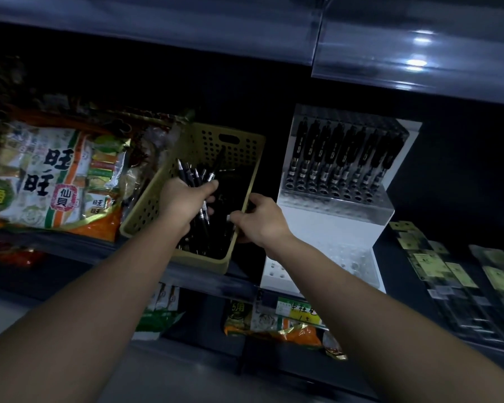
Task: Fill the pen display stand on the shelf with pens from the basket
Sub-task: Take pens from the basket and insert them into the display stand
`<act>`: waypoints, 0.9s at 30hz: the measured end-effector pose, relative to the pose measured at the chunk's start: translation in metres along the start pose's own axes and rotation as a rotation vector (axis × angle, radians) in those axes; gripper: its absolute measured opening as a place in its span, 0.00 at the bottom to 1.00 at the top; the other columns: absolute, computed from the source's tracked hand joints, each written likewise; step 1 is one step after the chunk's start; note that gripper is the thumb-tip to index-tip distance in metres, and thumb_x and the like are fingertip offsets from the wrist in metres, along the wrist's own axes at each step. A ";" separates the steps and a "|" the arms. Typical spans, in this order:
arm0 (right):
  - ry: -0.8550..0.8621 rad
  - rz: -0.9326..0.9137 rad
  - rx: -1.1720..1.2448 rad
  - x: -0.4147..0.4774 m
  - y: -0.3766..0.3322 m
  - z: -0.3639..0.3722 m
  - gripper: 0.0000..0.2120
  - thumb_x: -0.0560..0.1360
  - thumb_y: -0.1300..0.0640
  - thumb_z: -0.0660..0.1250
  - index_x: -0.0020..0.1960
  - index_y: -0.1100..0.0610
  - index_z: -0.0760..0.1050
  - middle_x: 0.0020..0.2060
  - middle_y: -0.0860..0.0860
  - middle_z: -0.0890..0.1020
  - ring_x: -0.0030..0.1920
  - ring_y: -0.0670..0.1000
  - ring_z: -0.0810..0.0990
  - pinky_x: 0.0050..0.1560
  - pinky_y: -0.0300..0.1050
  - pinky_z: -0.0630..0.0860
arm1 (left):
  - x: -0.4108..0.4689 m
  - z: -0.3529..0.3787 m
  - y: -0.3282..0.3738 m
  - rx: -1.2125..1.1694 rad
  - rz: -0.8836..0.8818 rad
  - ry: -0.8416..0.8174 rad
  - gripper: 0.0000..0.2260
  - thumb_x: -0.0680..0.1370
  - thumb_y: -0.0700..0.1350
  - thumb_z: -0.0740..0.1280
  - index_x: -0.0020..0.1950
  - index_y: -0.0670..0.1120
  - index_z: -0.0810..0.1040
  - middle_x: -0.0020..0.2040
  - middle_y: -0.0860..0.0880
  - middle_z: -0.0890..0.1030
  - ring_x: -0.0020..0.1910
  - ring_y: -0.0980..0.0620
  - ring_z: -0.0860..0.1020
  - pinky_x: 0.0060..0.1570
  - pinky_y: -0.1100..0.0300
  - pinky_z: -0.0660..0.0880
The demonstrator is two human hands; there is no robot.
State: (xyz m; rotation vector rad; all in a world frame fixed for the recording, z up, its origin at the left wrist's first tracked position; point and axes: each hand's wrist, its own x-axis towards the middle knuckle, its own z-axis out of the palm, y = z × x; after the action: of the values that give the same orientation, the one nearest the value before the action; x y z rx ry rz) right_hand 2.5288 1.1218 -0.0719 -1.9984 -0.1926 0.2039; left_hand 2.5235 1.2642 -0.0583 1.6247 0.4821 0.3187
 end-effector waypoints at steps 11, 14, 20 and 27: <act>0.032 0.067 0.012 0.016 0.003 0.004 0.17 0.68 0.51 0.65 0.56 0.53 0.76 0.48 0.54 0.83 0.47 0.57 0.83 0.49 0.56 0.81 | -0.005 -0.007 0.032 -0.252 0.091 -0.103 0.03 0.77 0.43 0.69 0.46 0.45 0.79 0.41 0.45 0.83 0.33 0.51 0.81 0.39 0.56 0.80; 0.029 0.088 -0.008 0.019 0.004 0.004 0.14 0.70 0.51 0.65 0.54 0.56 0.76 0.47 0.56 0.82 0.47 0.59 0.82 0.49 0.58 0.81 | -0.010 -0.007 0.044 -0.370 0.104 -0.114 0.02 0.78 0.41 0.67 0.49 0.43 0.78 0.45 0.44 0.83 0.39 0.49 0.83 0.45 0.53 0.81; 0.021 0.142 -0.047 0.020 -0.001 0.002 0.07 0.73 0.54 0.63 0.43 0.58 0.74 0.45 0.59 0.82 0.44 0.60 0.82 0.48 0.59 0.81 | -0.014 -0.008 0.060 -0.613 0.058 -0.160 0.05 0.78 0.40 0.67 0.51 0.40 0.77 0.46 0.42 0.84 0.44 0.45 0.84 0.49 0.49 0.80; 0.400 -0.178 -0.014 -0.031 -0.025 0.003 0.16 0.78 0.62 0.54 0.59 0.58 0.77 0.53 0.54 0.81 0.53 0.55 0.78 0.49 0.43 0.72 | -0.023 -0.008 0.071 -0.787 0.010 -0.190 0.03 0.77 0.41 0.67 0.49 0.42 0.78 0.41 0.45 0.85 0.40 0.48 0.84 0.47 0.52 0.80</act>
State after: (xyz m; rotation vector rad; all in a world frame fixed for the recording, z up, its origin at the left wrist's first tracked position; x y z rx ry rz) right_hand 2.4972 1.1284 -0.0487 -1.9786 -0.1134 -0.3106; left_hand 2.5086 1.2558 0.0152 0.8772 0.1617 0.3055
